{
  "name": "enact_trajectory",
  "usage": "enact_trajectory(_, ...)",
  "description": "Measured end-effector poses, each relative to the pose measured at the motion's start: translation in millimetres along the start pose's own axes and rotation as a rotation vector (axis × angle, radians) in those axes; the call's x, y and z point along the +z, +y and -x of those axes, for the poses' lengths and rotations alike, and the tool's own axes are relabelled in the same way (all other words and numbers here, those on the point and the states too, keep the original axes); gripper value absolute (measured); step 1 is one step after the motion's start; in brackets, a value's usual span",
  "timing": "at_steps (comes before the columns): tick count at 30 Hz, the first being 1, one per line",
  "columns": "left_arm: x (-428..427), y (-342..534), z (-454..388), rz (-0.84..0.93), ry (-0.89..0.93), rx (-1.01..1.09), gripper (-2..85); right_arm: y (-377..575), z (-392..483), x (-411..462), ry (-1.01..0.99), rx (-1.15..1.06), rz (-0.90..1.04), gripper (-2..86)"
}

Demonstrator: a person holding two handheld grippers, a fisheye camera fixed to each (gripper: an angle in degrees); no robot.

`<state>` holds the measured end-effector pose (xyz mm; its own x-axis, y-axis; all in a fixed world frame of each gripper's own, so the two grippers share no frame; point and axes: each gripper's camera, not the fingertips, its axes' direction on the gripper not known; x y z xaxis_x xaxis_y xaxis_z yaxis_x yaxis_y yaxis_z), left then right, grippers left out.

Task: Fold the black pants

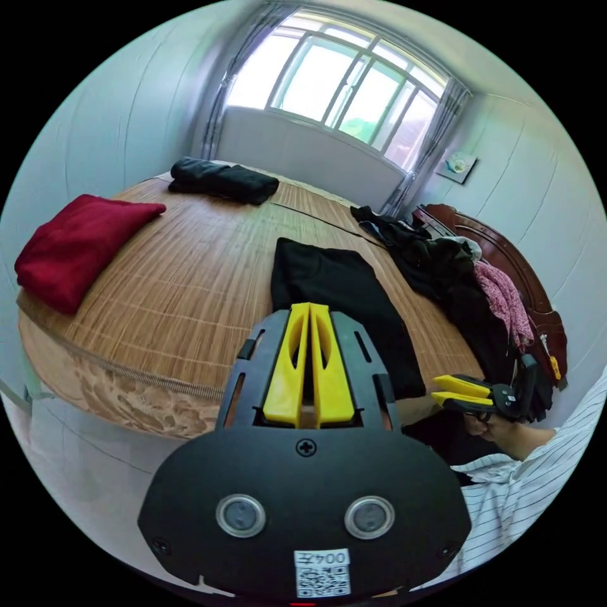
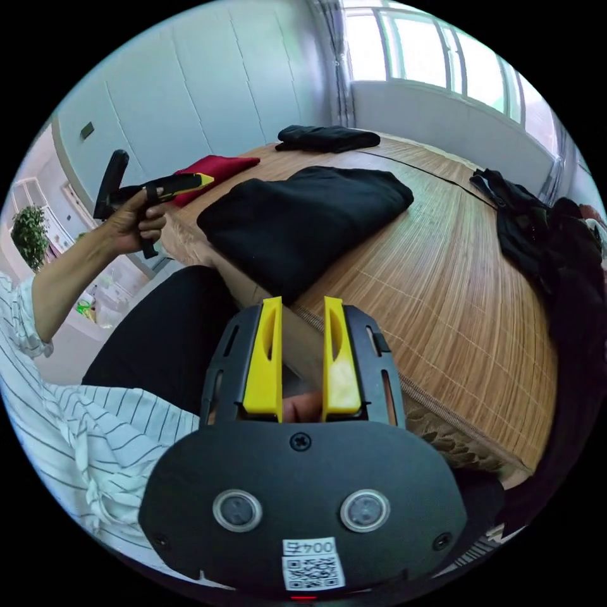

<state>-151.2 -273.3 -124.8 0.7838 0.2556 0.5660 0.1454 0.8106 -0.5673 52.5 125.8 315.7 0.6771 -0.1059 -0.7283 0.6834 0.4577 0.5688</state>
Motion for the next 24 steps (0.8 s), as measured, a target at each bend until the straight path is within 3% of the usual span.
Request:
enact_trajectory(4,-10.3,49.6,32.1,-0.004,0.079,-0.078,3.4,1.0,25.8,17.2,0.031,-0.016,0.059,12.4)
enact_trajectory(15,18.7,88.4,57.5,0.014,0.025,-0.057,12.1,-12.6,69.0,30.8,0.112,0.018,0.076,10.4)
enact_trajectory(24,42.3,93.5,78.3,0.117,-0.068,-0.069,4.0,-15.3,97.8,24.3,0.228,-0.085,0.059,4.3)
